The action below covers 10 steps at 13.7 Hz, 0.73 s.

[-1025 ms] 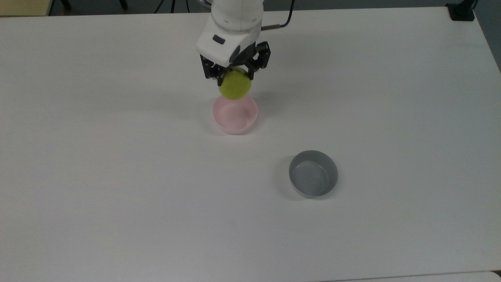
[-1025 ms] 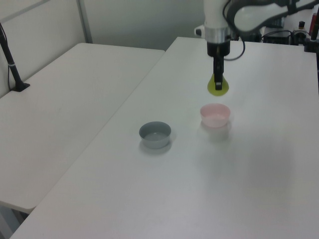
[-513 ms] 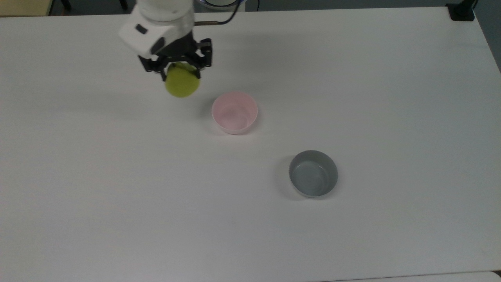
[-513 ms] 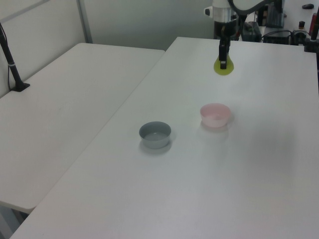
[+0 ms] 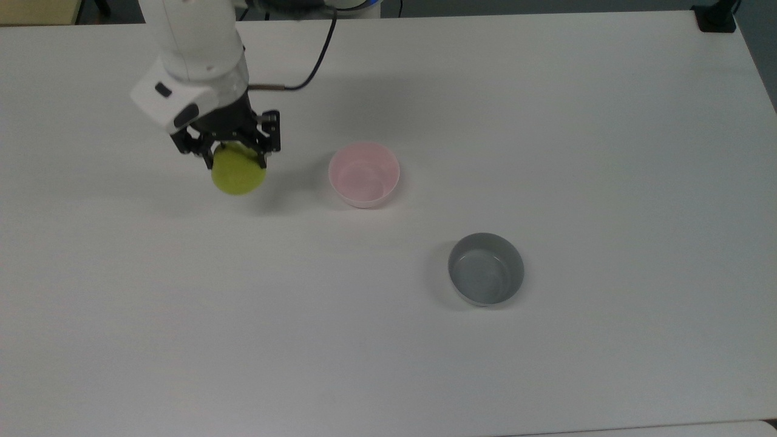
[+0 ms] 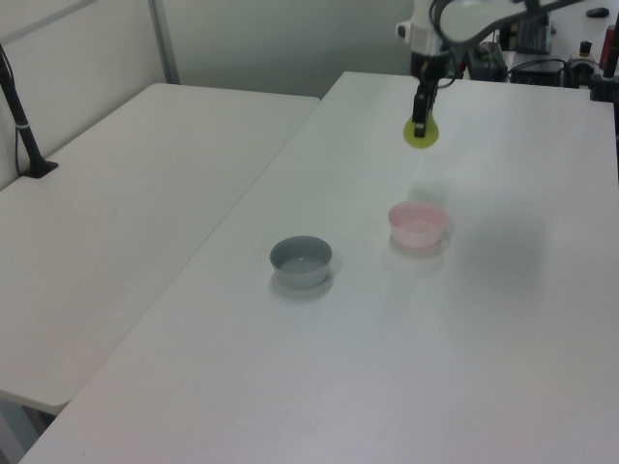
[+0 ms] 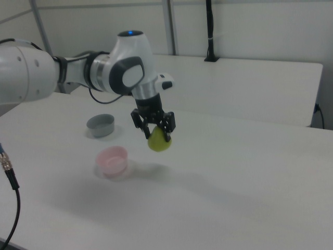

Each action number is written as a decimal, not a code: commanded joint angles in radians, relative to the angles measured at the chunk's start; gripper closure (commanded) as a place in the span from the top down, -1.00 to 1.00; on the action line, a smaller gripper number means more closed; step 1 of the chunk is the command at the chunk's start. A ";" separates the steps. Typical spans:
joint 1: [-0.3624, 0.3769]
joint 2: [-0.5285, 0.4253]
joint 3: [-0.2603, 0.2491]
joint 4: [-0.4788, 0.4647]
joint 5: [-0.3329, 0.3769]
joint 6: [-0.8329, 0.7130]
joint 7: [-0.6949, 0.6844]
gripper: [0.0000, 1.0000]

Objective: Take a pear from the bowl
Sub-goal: 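Carry the held pear away from the pink bowl across the table, then lower the pear onto the table and open the gripper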

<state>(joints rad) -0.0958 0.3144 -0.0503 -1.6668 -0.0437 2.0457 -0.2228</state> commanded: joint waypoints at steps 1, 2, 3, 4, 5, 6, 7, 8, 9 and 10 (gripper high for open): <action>0.002 0.098 -0.006 0.009 -0.007 0.085 -0.006 -0.03; -0.005 0.124 -0.006 0.009 -0.007 0.114 -0.004 -0.03; -0.007 0.138 -0.006 0.009 -0.007 0.135 -0.004 -0.03; -0.005 0.146 -0.006 0.009 -0.007 0.143 -0.003 -0.03; -0.005 0.149 -0.006 0.009 -0.007 0.149 -0.003 -0.03; -0.005 0.155 -0.006 0.009 -0.005 0.151 -0.003 0.05; -0.005 0.155 -0.006 0.009 -0.007 0.151 -0.003 0.06; -0.005 0.157 -0.006 0.009 -0.007 0.155 -0.003 0.19; -0.007 0.157 -0.006 0.007 -0.007 0.156 -0.003 0.41; -0.007 0.155 -0.006 0.005 -0.007 0.154 -0.003 0.67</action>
<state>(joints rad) -0.1036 0.4702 -0.0527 -1.6638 -0.0452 2.1841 -0.2227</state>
